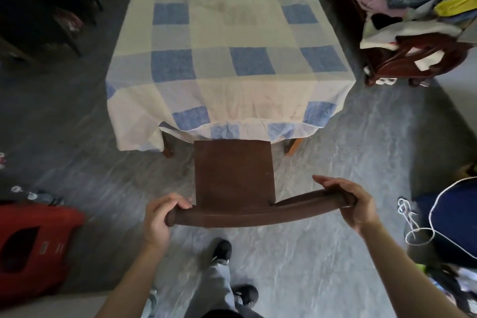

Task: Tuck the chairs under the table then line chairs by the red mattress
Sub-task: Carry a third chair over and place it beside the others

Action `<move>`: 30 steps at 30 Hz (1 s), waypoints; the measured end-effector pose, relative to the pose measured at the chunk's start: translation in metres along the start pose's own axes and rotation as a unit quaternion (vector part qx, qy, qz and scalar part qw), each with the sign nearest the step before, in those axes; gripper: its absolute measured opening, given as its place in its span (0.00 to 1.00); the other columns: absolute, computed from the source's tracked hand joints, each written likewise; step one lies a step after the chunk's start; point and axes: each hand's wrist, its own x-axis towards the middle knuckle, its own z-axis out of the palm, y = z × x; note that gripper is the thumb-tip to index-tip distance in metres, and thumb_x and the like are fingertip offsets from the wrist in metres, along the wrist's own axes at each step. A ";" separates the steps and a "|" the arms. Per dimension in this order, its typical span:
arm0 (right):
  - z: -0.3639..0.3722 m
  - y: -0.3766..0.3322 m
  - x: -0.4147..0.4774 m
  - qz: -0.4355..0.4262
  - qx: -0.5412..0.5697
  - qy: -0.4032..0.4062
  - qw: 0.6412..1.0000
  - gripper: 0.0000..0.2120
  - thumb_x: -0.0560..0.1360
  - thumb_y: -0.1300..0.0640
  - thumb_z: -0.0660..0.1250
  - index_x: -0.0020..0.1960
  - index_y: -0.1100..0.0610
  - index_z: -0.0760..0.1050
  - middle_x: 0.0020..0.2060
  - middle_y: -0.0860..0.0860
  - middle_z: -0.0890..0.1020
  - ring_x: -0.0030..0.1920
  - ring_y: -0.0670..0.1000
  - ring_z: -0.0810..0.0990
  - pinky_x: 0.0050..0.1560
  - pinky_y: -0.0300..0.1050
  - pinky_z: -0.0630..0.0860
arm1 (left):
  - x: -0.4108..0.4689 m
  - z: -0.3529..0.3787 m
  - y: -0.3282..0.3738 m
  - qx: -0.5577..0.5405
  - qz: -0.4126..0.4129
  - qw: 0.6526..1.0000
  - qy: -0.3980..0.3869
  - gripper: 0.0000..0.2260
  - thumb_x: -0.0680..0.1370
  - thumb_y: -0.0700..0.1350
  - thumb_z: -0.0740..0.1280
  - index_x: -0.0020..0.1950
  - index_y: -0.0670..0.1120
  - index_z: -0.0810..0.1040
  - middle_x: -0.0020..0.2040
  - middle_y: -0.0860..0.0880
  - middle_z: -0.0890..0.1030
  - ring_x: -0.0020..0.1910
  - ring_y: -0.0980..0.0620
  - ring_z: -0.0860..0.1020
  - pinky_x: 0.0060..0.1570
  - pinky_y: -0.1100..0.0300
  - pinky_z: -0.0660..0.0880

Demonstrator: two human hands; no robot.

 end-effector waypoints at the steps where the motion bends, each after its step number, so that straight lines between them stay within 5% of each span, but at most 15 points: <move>1: 0.002 0.001 0.000 0.004 0.006 0.015 1.000 0.17 0.72 0.60 0.57 0.36 0.64 0.82 0.44 0.65 0.85 0.50 0.63 0.83 0.63 0.55 0.74 | 0.002 0.000 -0.002 -0.004 0.000 1.000 0.008 0.16 0.74 0.36 0.58 0.31 0.39 0.81 0.33 0.42 0.83 0.37 0.44 0.81 0.48 0.58 0.77; 4: 0.011 -0.006 0.008 -0.012 0.023 0.047 0.999 0.14 0.69 0.60 0.58 0.29 0.63 0.74 0.30 0.61 0.76 0.38 0.60 0.76 0.62 0.56 0.71 | 0.015 0.004 0.000 -0.029 0.004 0.999 0.028 0.17 0.72 0.37 0.56 0.28 0.44 0.80 0.30 0.44 0.80 0.33 0.46 0.78 0.44 0.60 0.75; 13: 0.004 -0.073 0.005 -0.077 0.056 0.157 0.983 0.16 0.72 0.59 0.55 0.28 0.60 0.73 0.28 0.63 0.76 0.32 0.58 0.75 0.34 0.42 0.73 | 0.100 0.066 0.062 -0.109 -0.034 0.993 0.000 0.17 0.71 0.40 0.56 0.25 0.46 0.76 0.27 0.43 0.76 0.29 0.48 0.77 0.33 0.66 0.74; 22: -0.082 -0.136 -0.094 -0.143 0.071 0.395 0.905 0.15 0.71 0.57 0.57 0.28 0.59 0.74 0.28 0.63 0.77 0.31 0.58 0.74 0.31 0.38 0.73 | 0.148 0.248 0.080 -0.151 -0.147 0.960 -0.186 0.24 0.77 0.37 0.55 0.21 0.45 0.75 0.23 0.45 0.75 0.24 0.50 0.77 0.30 0.66 0.76; 30: -0.167 -0.210 -0.138 -0.235 0.073 0.499 0.831 0.19 0.73 0.58 0.56 0.26 0.60 0.76 0.26 0.61 0.77 0.28 0.55 0.77 0.30 0.35 0.75 | 0.152 0.441 0.090 -0.160 -0.193 0.927 -0.279 0.24 0.76 0.37 0.57 0.20 0.46 0.75 0.22 0.46 0.75 0.22 0.51 0.76 0.26 0.67 0.75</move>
